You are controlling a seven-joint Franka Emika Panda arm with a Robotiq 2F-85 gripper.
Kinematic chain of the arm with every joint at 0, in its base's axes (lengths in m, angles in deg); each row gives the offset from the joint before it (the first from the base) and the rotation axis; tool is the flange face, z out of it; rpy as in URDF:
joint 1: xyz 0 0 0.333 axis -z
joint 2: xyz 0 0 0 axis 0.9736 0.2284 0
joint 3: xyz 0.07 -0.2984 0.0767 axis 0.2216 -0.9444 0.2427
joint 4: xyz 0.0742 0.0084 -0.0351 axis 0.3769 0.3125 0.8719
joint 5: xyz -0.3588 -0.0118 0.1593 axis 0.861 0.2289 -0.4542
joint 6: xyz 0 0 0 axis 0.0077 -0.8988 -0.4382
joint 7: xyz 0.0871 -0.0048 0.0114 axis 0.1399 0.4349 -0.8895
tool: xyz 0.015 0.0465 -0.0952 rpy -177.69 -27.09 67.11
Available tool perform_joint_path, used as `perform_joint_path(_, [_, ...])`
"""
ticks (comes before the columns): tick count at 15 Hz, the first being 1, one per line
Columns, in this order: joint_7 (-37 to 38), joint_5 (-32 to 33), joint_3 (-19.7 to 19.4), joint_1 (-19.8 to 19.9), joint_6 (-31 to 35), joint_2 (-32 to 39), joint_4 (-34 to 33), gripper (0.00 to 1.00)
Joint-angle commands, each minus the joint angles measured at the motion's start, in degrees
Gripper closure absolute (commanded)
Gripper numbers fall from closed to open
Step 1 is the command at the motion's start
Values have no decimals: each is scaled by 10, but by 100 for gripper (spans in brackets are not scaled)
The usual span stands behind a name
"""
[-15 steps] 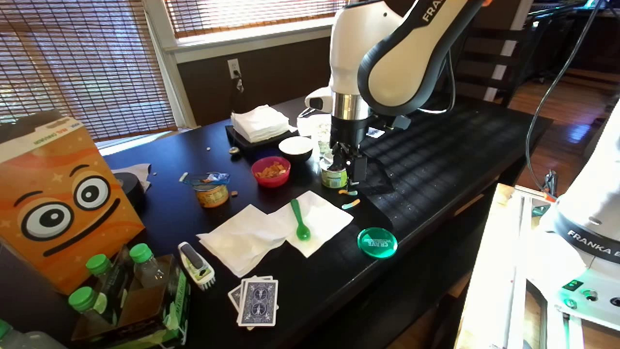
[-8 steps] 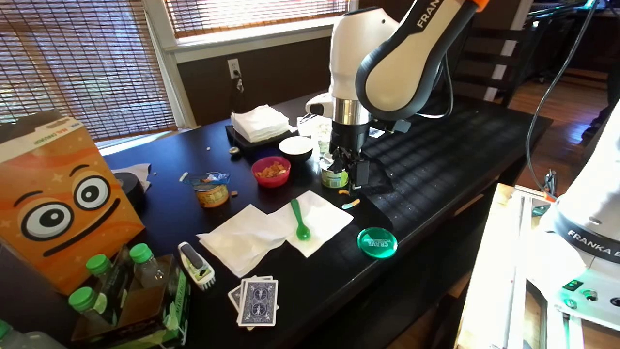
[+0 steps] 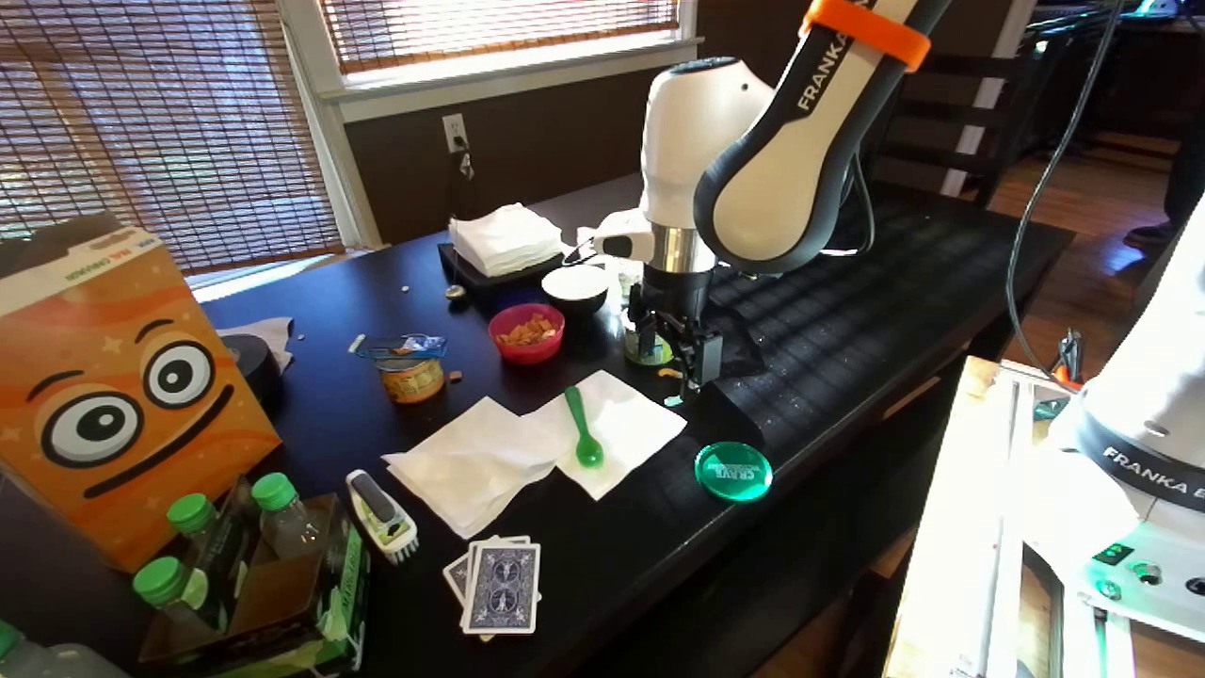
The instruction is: Put the orange and blue objects in the black and white bowl.
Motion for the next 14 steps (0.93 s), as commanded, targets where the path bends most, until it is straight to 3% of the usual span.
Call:
perform_joint_path(1, [4,37,-1,15,38,33,3,0])
perform_joint_path(14, [4,86,-5,56,58,92,-16,0])
